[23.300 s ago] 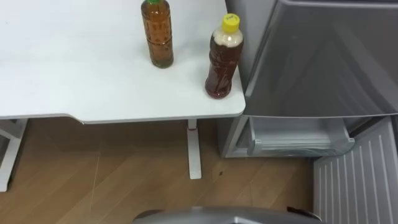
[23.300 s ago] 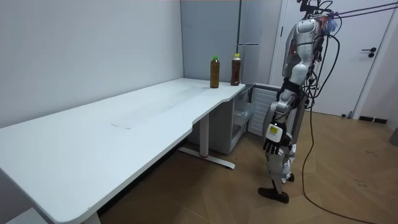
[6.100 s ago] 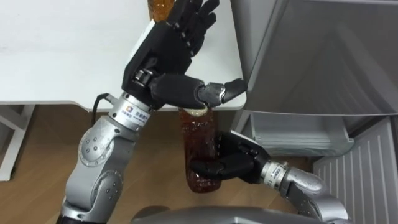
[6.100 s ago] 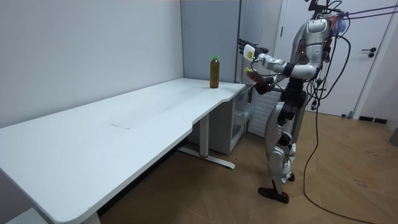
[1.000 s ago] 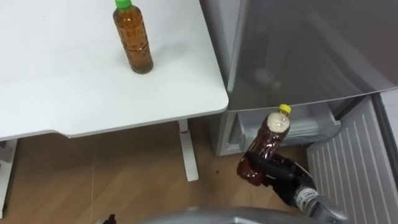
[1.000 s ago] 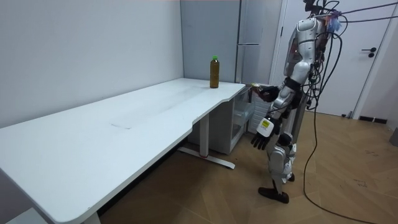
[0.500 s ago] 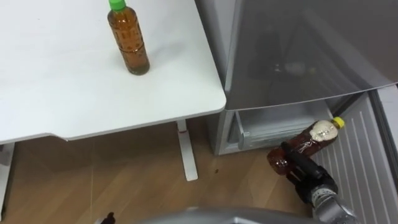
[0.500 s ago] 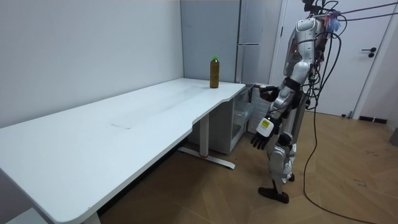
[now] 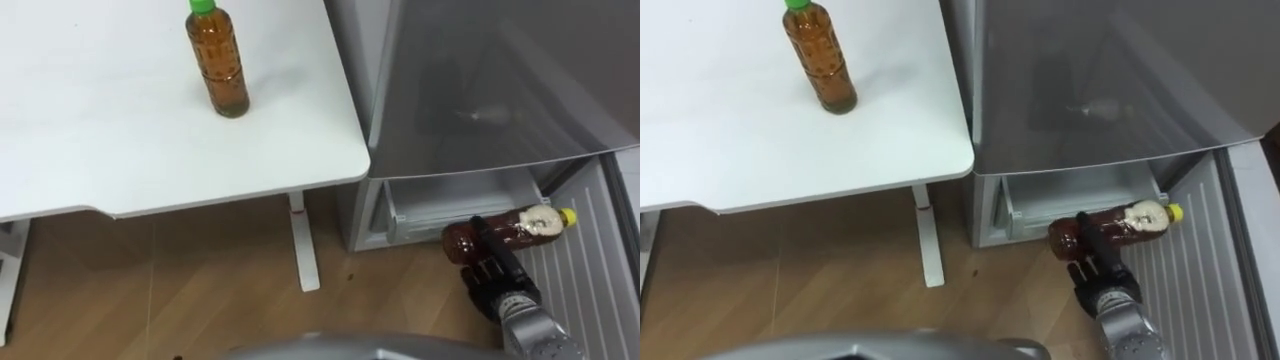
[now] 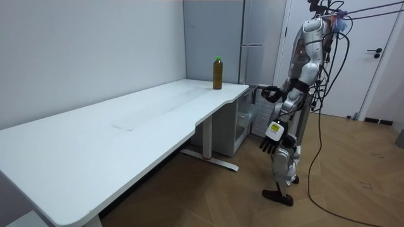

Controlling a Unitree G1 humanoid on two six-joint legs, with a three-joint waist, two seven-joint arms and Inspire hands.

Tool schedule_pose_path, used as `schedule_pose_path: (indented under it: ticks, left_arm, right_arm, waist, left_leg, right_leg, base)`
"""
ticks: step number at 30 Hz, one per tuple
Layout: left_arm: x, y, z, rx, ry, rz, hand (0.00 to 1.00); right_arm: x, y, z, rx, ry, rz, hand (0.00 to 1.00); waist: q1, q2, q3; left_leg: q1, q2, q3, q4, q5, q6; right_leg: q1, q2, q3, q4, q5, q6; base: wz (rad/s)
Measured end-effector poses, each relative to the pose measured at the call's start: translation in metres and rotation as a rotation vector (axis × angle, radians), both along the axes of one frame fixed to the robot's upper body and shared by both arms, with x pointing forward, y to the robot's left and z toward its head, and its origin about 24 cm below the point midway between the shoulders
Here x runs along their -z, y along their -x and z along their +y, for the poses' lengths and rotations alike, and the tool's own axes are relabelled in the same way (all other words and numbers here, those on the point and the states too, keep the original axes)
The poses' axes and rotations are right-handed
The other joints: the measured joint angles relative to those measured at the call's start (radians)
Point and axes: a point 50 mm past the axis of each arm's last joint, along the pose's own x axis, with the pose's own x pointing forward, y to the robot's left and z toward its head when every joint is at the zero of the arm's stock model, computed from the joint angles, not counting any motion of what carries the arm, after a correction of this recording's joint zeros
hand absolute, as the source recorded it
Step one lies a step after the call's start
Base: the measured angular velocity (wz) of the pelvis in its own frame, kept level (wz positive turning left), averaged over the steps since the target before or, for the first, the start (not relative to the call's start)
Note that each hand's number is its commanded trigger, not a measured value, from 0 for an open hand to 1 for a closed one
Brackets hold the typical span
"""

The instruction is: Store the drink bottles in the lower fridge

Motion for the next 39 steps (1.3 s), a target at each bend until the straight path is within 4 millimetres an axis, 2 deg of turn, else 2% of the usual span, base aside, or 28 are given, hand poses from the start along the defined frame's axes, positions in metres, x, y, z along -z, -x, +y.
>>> schedule_pose_path:
  ticks: [4,9,10,11,12,13,15,20,24,34,36,39]
  left_arm:
    - [0.0,-0.011,0.003,-0.006,0.013,-0.017,0.0]
    - [-0.004,-0.043,0.014,0.016,-0.011,-0.086,0.0]
    - [-0.006,-0.054,0.015,0.024,-0.015,-0.112,0.0]
    - [-0.006,-0.06,0.015,0.024,-0.015,-0.125,0.0]
    - [-0.007,-0.07,0.015,0.029,-0.017,-0.144,0.0]
    - [-0.008,-0.075,0.015,0.032,-0.017,-0.151,0.0]
    - [-0.011,-0.097,0.013,0.057,-0.017,-0.194,0.0]
    - [-0.018,-0.125,0.01,0.058,-0.003,-0.267,0.0]
    - [-0.025,-0.146,0.009,0.031,0.01,-0.348,0.0]
    - [-0.032,-0.16,0.014,-0.039,-0.049,-0.442,0.0]
    - [-0.032,-0.16,0.013,-0.034,-0.047,-0.445,0.0]
    - [-0.033,-0.16,0.015,-0.02,-0.081,-0.452,0.0]
  right_arm:
    - [-0.004,-0.018,-0.006,0.053,-0.019,-0.042,1.0]
    - [-0.007,-0.055,-0.013,0.122,-0.039,-0.059,1.0]
    - [-0.009,-0.064,-0.015,0.13,-0.039,-0.062,1.0]
    - [-0.011,-0.069,-0.015,0.131,-0.039,-0.064,1.0]
    - [-0.014,-0.078,-0.016,0.133,-0.038,-0.068,1.0]
    - [-0.015,-0.082,-0.016,0.132,-0.035,-0.067,1.0]
    - [-0.02,-0.093,-0.021,0.14,-0.032,-0.07,1.0]
    - [-0.036,-0.112,-0.038,0.158,0.003,-0.094,1.0]
    - [-0.048,-0.122,-0.049,0.157,0.031,-0.129,1.0]
    - [-0.093,-0.16,-0.07,0.117,0.15,-0.21,1.0]
    - [-0.099,-0.163,-0.073,0.108,0.182,-0.204,1.0]
    - [-0.108,-0.173,-0.071,0.097,0.202,-0.216,1.0]
  waist:
    - [0.0,-0.001,-0.0004]
    - [0.003,0.0,0.0058]
    - [0.009,-0.005,0.0099]
    - [0.014,0.0,0.0088]
    - [0.022,-0.008,0.0148]
    - [0.024,-0.012,0.0172]
    - [0.036,-0.015,0.0179]
    - [0.087,-0.02,0.0224]
    - [0.108,-0.032,0.0326]
    - [0.124,-0.055,0.0485]
    - [0.137,-0.058,0.0503]
    - [0.139,-0.059,0.051]
  left_leg:
    - [-0.067,-0.003,-0.021,0.037,0.0,0.002]
    - [-0.201,-0.003,-0.051,0.115,0.001,0.004]
    - [-0.241,-0.004,-0.051,0.144,0.0,0.005]
    - [-0.261,-0.005,-0.05,0.158,0.0,0.006]
    - [-0.297,-0.01,-0.052,0.182,-0.001,0.007]
    - [-0.316,-0.012,-0.054,0.196,0.0,0.007]
    - [-0.403,-0.014,-0.065,0.253,-0.003,0.012]
    - [-0.528,-0.031,-0.049,0.332,-0.012,0.023]
    - [-0.647,-0.038,-0.044,0.423,-0.029,0.024]
    - [-0.884,-0.031,-0.044,0.559,-0.035,0.022]
    - [-0.923,-0.027,-0.045,0.584,-0.039,0.021]
    - [-0.986,-0.02,-0.045,0.619,-0.044,0.023]
  right_leg:
    - [-0.06,-0.008,-0.02,0.041,0.0,-0.001]
    - [-0.181,-0.018,-0.045,0.125,-0.008,-0.01]
    - [-0.226,-0.025,-0.043,0.164,-0.02,-0.014]
    - [-0.249,-0.029,-0.042,0.187,-0.027,-0.015]
    - [-0.297,-0.041,-0.043,0.229,-0.042,-0.018]
    - [-0.321,-0.045,-0.042,0.249,-0.048,-0.019]
    - [-0.407,-0.051,-0.041,0.307,-0.062,-0.021]
    - [-0.563,-0.082,-0.008,0.442,-0.087,-0.022]
    - [-0.686,-0.108,-0.003,0.563,-0.118,-0.033]
    - [-0.929,-0.11,0.022,0.704,-0.131,-0.049]
    - [-0.966,-0.109,0.022,0.722,-0.129,-0.052]
    - [-1.023,-0.104,0.024,0.743,-0.128,-0.054]
  base:
    - [0.14]
    - [0.13]
    - [0.11]
    - [0.03]
    - [0.05]
    - [0.1]
    - [0.1]
    - [-0.03]
    - [0.04]
    - [0.01]
    - [0.0]
    - [-0.04]
